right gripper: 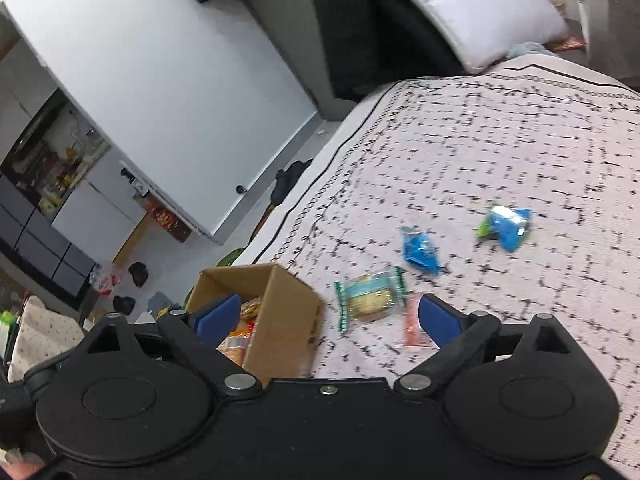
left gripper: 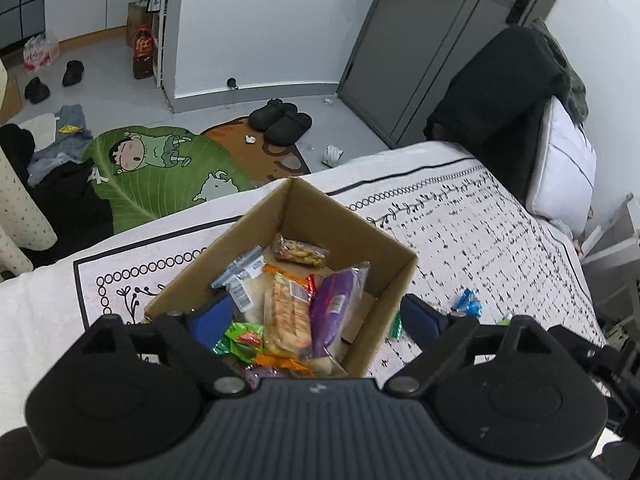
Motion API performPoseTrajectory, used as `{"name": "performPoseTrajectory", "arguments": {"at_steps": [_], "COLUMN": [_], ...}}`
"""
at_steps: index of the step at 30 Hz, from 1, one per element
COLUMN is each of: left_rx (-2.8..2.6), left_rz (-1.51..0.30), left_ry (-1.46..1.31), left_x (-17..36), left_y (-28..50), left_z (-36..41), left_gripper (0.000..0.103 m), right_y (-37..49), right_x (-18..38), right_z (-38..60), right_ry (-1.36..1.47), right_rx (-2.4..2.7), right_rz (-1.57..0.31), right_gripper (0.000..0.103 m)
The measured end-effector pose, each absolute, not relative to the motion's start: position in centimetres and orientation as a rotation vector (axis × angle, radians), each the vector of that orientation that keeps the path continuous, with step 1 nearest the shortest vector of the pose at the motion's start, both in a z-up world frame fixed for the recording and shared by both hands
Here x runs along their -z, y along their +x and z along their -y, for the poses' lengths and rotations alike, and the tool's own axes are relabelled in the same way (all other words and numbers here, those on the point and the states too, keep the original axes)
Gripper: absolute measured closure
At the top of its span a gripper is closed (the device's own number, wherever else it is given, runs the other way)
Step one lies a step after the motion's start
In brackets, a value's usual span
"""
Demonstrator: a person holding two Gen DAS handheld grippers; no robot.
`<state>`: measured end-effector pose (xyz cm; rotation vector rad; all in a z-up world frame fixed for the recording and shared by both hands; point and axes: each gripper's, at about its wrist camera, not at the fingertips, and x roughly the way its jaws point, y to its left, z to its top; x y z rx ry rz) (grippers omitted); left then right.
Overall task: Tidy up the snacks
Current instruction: 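Move both grippers back toward the remaining snacks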
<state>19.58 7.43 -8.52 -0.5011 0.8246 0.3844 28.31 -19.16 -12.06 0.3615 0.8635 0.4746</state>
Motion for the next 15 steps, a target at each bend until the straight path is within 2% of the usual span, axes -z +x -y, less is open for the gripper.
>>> {"name": "performPoseTrajectory", "arguments": {"at_steps": [4, 15], "left_rx": [-0.352, -0.342], "left_rz": [-0.855, -0.865], "left_ry": [-0.476, -0.429], "left_x": [8.2, 7.3], "left_y": [19.8, 19.5], "left_z": [-5.8, -2.4], "left_gripper": [0.012, 0.011], "right_y": [28.5, 28.4], "right_x": [11.6, 10.8], "right_z": [20.8, 24.2], "right_ry": [0.389, 0.401], "right_rx": [-0.466, -0.484], "right_rz": [-0.856, -0.873], "right_gripper": [0.001, 0.000]}}
